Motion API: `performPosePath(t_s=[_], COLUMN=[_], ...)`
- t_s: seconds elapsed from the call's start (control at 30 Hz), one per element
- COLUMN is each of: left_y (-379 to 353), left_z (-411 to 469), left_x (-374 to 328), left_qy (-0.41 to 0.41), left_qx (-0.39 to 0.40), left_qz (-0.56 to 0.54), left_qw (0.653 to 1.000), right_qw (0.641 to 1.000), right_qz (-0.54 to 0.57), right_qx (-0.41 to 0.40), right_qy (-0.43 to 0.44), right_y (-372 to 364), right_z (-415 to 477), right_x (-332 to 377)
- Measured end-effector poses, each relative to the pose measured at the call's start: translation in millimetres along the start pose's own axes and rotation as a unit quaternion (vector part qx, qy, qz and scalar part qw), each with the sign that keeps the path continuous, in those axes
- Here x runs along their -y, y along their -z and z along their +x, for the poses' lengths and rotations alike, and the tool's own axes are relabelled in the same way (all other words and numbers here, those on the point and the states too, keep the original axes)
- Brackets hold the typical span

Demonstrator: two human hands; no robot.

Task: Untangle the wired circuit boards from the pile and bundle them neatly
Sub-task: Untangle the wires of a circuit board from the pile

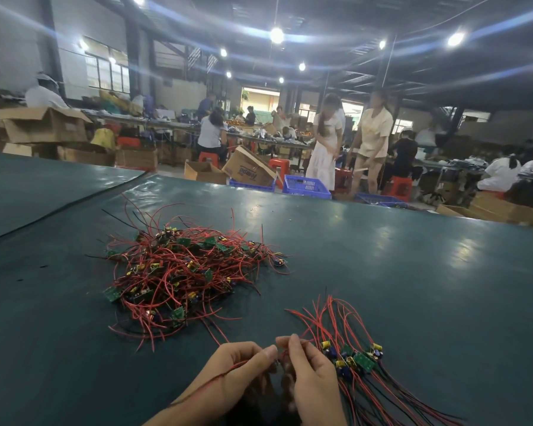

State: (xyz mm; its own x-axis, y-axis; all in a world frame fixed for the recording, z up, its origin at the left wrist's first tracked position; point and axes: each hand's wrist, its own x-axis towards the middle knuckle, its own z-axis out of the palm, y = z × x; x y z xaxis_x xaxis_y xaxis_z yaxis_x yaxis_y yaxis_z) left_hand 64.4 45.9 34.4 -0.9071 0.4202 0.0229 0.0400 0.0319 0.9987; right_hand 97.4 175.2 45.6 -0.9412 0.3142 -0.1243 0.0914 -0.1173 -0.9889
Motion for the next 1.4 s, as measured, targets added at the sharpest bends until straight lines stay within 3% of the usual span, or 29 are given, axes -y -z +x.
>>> performPosePath(t_s=[0.1,0.3,0.5,1.03,1.13,1.27,1.4], left_y=[1.2,-0.7,0.6,4.3,6.4,5.1,2.8], left_z=[0.1,0.6,1.3,-1.2,0.7,3.2,1.5], left_x=[2.1,5.2,7.7,-1.9,2.1,6.2,6.2], left_qy=[-0.009,-0.02,-0.031,-0.048,-0.043,-0.046,-0.041], left_qx=[0.0,-0.005,-0.005,0.033,0.007,0.001,0.014], left_qz=[0.004,0.002,0.012,-0.031,-0.033,-0.017,-0.03], left_qw=[1.0,1.0,0.999,0.998,0.999,0.999,0.999], right_qw=[0.999,0.994,0.996,0.986,0.992,0.999,0.997], right_qz=[-0.032,-0.106,-0.092,0.155,0.113,-0.023,-0.029], right_qx=[-0.036,-0.02,0.002,-0.06,-0.063,-0.002,0.037], right_qy=[-0.007,-0.004,0.015,-0.02,-0.002,0.048,0.062], right_y=[2.7,-1.8,0.2,37.4,28.6,6.6,-5.1], right_z=[3.1,2.0,2.7,33.5,25.5,10.1,-0.2], right_x=[-0.5,-8.6,-7.8,-1.4,-3.8,-9.3,-11.8])
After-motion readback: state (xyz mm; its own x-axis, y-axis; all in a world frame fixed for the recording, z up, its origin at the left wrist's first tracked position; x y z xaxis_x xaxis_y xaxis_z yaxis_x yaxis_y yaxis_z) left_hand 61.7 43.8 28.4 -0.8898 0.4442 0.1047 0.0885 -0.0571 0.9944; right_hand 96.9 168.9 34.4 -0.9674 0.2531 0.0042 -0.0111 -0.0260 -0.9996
